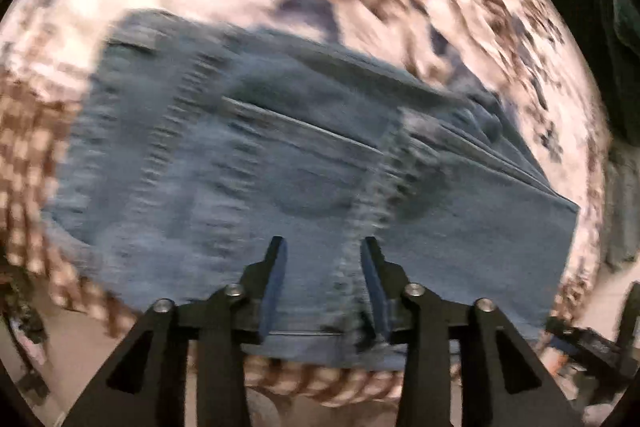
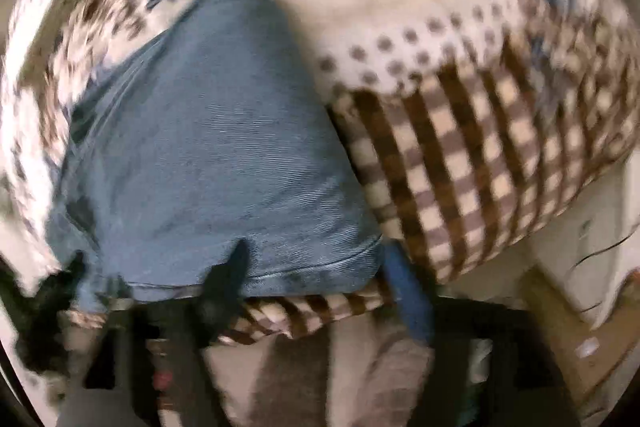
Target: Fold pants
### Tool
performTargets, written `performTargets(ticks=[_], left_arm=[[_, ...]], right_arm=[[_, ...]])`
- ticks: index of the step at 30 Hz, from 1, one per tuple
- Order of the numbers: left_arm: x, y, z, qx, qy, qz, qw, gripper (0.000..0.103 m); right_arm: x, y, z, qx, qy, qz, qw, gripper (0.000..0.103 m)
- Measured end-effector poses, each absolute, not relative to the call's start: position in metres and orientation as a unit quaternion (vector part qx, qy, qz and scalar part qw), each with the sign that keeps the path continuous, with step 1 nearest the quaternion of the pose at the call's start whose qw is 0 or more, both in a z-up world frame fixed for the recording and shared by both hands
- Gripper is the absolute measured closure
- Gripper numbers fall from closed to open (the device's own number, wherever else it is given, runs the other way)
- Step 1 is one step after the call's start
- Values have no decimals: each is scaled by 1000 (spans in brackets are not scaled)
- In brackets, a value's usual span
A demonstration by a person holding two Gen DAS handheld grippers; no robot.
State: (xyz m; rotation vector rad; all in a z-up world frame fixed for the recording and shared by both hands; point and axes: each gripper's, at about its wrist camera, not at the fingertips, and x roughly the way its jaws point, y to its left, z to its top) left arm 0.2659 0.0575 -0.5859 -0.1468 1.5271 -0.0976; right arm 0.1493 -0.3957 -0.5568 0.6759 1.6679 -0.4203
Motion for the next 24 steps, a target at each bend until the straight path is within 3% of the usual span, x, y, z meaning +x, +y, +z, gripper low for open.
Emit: performTargets(ticks=[1, 2, 3, 7, 11, 12, 14, 16, 20, 22, 24], left_arm=[[263, 67, -581, -70, 683, -35, 726, 26], [263, 75, -579, -78, 680, -25, 729, 9], [265, 85, -576, -95, 675, -16, 731, 0], [252, 136, -566, -139, 655, 50, 741, 0], [231, 191, -582, -282, 629, 107, 717, 0], [229, 201, -592, -308, 624, 123, 707, 2], [231, 213, -612, -337, 617, 135, 698, 19], [235, 220, -631, -368, 614, 125, 687, 54], [229, 236, -635, -399, 589, 121, 693, 65], [216, 236, -617, -395, 571, 122, 709, 74], [204, 232, -600, -395, 549, 119, 727, 77]], right_arm=[[162, -379, -550, 262, 720, -183, 616, 10], [176, -362, -544, 224, 720, -179, 632, 10], [187, -347, -541, 199, 720, -175, 641, 10], [223, -298, -539, 174, 716, -158, 657, 10], [258, -250, -541, 200, 712, -134, 660, 10], [267, -235, -542, 194, 714, -124, 661, 10], [281, -209, -545, 181, 720, -105, 662, 10], [295, -178, -552, 153, 732, -80, 659, 10], [311, -138, -562, 109, 746, -60, 654, 10], [314, -127, -567, 103, 750, -60, 651, 10], [317, -118, -571, 101, 753, -65, 647, 10]])
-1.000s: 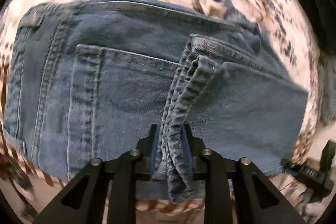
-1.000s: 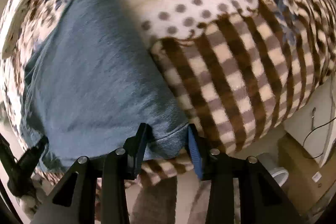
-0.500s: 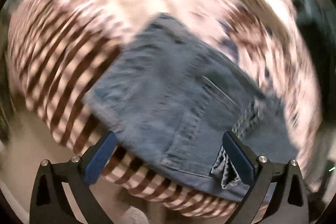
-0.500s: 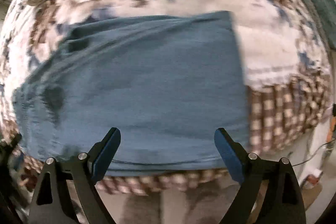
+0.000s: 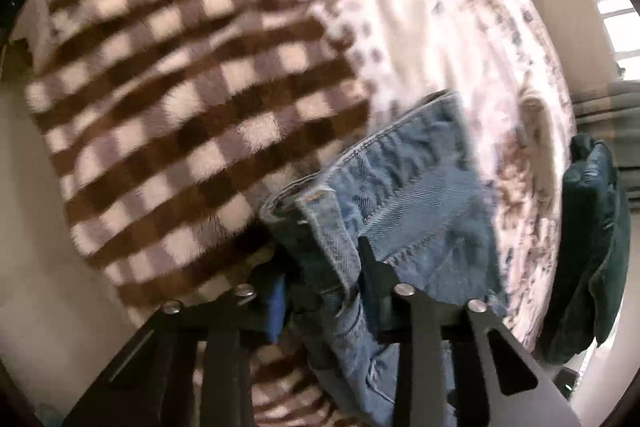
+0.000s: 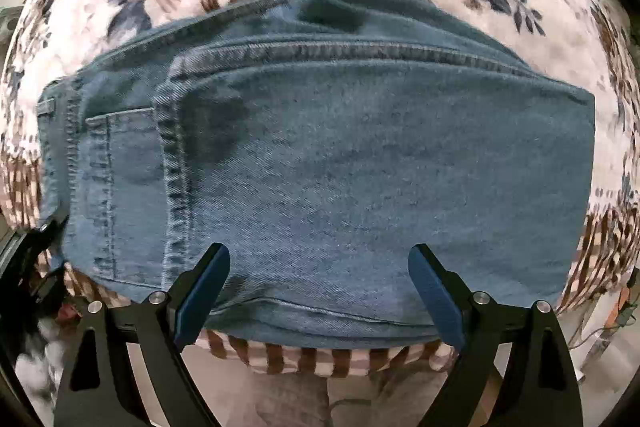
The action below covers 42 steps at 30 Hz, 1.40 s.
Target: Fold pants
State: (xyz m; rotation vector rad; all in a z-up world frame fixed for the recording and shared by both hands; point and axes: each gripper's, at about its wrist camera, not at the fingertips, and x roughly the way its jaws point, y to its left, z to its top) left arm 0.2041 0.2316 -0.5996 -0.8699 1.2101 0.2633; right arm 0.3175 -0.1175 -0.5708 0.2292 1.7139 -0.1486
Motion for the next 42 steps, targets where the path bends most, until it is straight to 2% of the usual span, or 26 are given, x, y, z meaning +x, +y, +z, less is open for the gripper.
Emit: performTargets(ticks=[5, 8, 11, 13, 14, 16, 20, 24, 29, 34, 42], left_arm=[[192, 219, -584, -403, 511, 89, 754, 78], [195, 237, -611, -450, 514, 92, 725, 75], [196, 253, -649, -499, 516, 85, 691, 63], [199, 256, -656, -513, 510, 75, 686, 64], [202, 254, -652, -502, 511, 73, 694, 65], [205, 247, -639, -472, 511, 70, 715, 72], [207, 240, -619, -449, 514, 74, 728, 77], [206, 224, -580, -412, 509, 41, 755, 81], [209, 189, -523, -374, 493, -21, 786, 82], [208, 129, -477, -279, 483, -63, 827, 82], [202, 21, -446, -207, 489, -146, 834, 82]], right_arm=[[315, -129, -584, 110, 767, -74, 628, 10], [316, -130, -590, 126, 771, -79, 619, 10], [312, -132, -599, 140, 772, -81, 615, 10], [316, -129, -601, 143, 773, -81, 613, 10], [316, -130, -602, 146, 773, -81, 612, 10], [316, -131, -606, 149, 772, -79, 613, 10], [274, -156, -620, 153, 764, -76, 623, 10], [268, -173, -615, 162, 749, -87, 636, 10], [261, -190, -610, 169, 737, -103, 646, 10], [262, -217, -583, 86, 709, -141, 686, 10], [241, -295, -559, 102, 681, -157, 708, 10]])
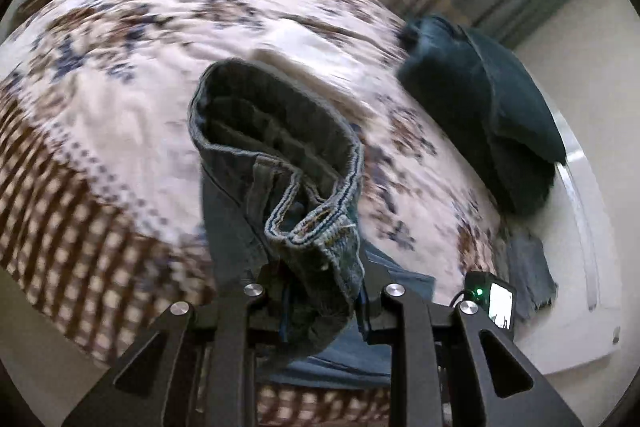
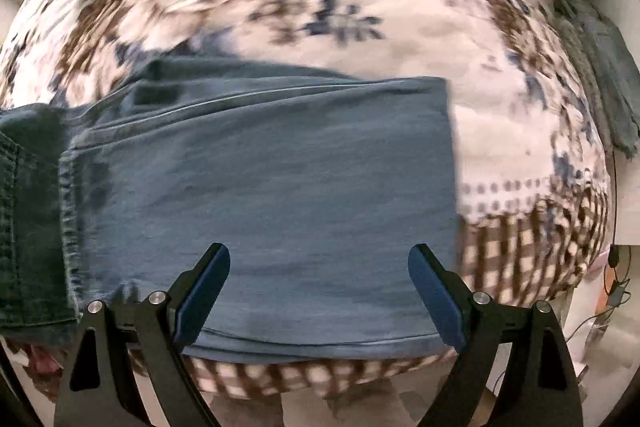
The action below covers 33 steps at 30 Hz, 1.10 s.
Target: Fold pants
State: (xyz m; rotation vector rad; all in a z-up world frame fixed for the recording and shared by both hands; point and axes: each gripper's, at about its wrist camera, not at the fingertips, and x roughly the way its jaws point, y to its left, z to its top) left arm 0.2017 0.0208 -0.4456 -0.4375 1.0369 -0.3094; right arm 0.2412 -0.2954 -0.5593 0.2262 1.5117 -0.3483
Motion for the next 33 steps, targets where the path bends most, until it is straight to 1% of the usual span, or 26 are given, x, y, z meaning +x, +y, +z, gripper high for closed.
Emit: performTargets(ticks=[1, 6, 11, 15, 19, 22, 24, 26, 27, 28, 29, 30, 31, 32, 33], left_arm=[[202, 9, -446, -205, 492, -160, 831, 82], [200, -55, -447, -184, 501, -201, 822, 82], [197, -124, -467, -139, 524, -230, 808, 82], [192, -176, -498, -96, 550, -253, 790, 82], [185, -228, -555, -25, 586, -265, 765, 82], [180, -247, -592, 22, 606, -261, 751, 82], [179, -252, -596, 29, 611, -259, 748, 80], [185, -252, -592, 22, 621, -249, 742, 76], [186, -252, -590, 15, 630, -245, 737, 70], [190, -251, -588, 1, 641, -242, 729, 62], [195, -250, -585, -12, 653, -241, 718, 59], [197, -250, -582, -18, 656, -242, 714, 52], [195, -248, -576, -17, 654, -239, 718, 35], [196, -247, -568, -16, 647, -237, 724, 24], [193, -249, -560, -14, 639, -239, 731, 10]], right_arm=[[244, -296, -562, 104, 680, -159, 708, 10], [218, -364, -561, 133, 672, -201, 700, 10], [186, -437, -566, 168, 672, -241, 680, 10], [168, -482, -575, 183, 672, -265, 667, 10], [152, -514, -586, 193, 673, -284, 656, 10], [138, -541, -597, 216, 672, -299, 642, 10], [130, -557, -602, 238, 669, -303, 635, 10], [126, -568, -603, 267, 661, -294, 636, 10], [125, -572, -603, 283, 656, -285, 639, 10], [124, -577, -602, 307, 646, -270, 645, 10], [123, -582, -602, 330, 637, -253, 649, 10], [124, -586, -601, 365, 625, -228, 652, 10], [124, -589, -600, 386, 617, -211, 653, 10], [126, -591, -598, 422, 601, -175, 656, 10], [128, -593, -597, 442, 591, -153, 657, 10]])
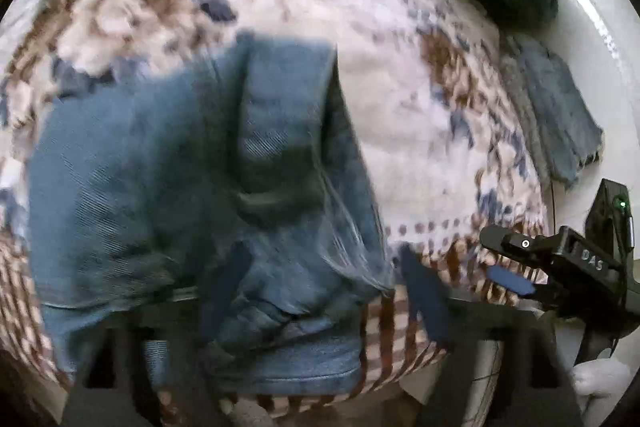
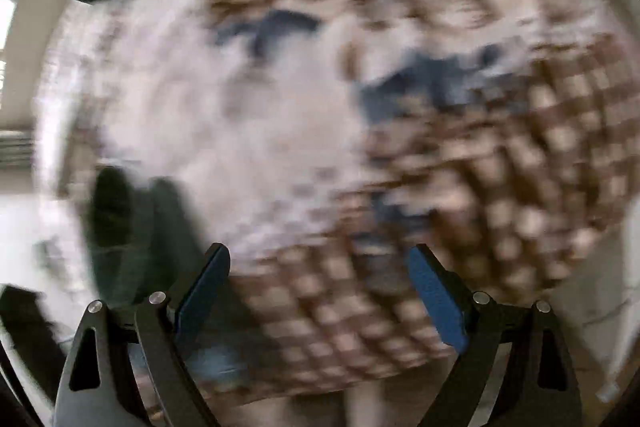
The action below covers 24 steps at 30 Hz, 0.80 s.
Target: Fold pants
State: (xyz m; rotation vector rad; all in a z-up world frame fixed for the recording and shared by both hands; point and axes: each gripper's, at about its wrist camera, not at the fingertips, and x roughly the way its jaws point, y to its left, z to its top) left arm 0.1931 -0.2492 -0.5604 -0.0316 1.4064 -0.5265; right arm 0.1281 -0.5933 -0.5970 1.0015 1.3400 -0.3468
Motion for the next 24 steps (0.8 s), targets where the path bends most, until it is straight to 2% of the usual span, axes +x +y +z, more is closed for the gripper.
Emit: performTargets(ticks=[4, 8, 12, 15, 16, 17, 18, 21, 24], left_arm=[[197, -234, -517, -17, 594, -242, 767, 7], [209, -198, -490, -38, 573, -212, 791, 7], [228, -143, -501, -39, 578, -134, 804, 7], [236, -110, -524, -22, 595, -88, 799, 7], [238, -98, -534, -19, 600, -72, 797, 7], [240, -89, -543, -17, 607, -58, 793, 7], [241, -79, -551, -19, 615, -46, 787, 7], [240, -58, -567, -44, 633, -30, 772, 7], [238, -46, -567, -68, 637, -30, 768, 7]], right_arm=[[150, -585, -584, 500, 561, -51, 658, 10], [185, -556, -575, 475, 577, 19, 664, 10], [222, -525, -583, 453, 594, 65, 661, 10], [253, -496, -593, 387, 616, 70, 683, 12], [263, -485, -592, 373, 622, 73, 684, 17], [271, -472, -597, 345, 636, 71, 686, 44], [275, -465, -599, 328, 644, 69, 688, 82], [277, -446, -591, 295, 645, 60, 703, 90], [249, -456, -566, 362, 626, 53, 688, 92]])
